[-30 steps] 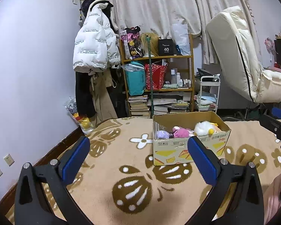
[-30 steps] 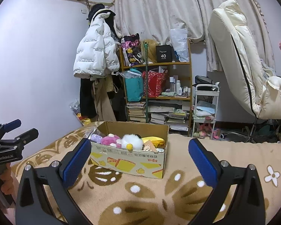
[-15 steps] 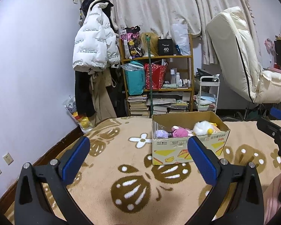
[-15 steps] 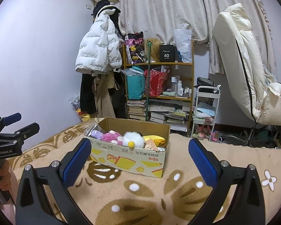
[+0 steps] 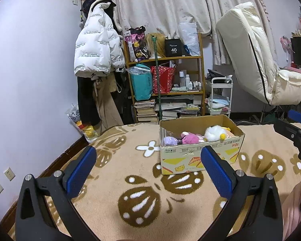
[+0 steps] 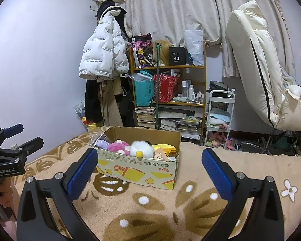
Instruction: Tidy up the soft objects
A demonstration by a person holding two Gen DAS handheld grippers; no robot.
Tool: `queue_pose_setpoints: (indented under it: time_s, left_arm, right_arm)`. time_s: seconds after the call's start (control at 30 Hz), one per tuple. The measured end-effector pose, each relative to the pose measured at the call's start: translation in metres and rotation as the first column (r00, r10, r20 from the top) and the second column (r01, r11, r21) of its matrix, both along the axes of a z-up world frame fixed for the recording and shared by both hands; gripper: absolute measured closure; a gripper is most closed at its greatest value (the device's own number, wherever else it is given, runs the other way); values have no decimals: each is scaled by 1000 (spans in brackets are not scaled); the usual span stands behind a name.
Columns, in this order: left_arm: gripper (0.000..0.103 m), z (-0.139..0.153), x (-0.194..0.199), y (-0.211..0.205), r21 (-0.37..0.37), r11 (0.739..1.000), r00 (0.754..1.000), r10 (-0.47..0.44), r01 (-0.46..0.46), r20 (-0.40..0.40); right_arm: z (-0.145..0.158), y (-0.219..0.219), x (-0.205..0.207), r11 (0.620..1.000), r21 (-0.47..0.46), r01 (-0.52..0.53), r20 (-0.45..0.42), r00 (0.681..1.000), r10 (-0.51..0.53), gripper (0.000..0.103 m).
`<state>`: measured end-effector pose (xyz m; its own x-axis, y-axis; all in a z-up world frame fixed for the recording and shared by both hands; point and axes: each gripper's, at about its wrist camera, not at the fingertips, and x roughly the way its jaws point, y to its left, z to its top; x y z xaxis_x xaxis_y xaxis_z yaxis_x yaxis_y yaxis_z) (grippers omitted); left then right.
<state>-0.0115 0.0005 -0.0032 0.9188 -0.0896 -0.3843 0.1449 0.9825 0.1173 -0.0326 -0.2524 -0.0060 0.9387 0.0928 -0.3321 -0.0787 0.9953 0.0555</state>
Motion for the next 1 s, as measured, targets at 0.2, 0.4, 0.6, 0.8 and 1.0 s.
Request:
queue_pose_setpoints:
  time_s: [0.2,0.4,0.6,0.8,1.0]
  left_arm:
    - [0,-1,-1,0,1,1000,1000,5,-5,-1]
    - [0,-3,0,0,5,1000,1000,8,-8,-7]
    - [0,-2,1,1,0,1000,1000,6,-6,-4]
    - [0,-1,1,2,0,1000,1000,4,-4,5]
    - [0,-2,0,1,3,1000,1000,4,-4,5]
  right_arm:
    - [-2,0,-2,1000,9,10,-1,1000,-10,0]
    - [-2,0,-2,1000,9,10,-1,1000,-10,0]
    - [-2,0,-2,1000,11,10,-3,1000,-10,0]
    - [-1,-1,-1,1000,12,11,-1,1000,-11,0]
    - [-4,-1,-2,1000,14,16,-4,1000,-16,0]
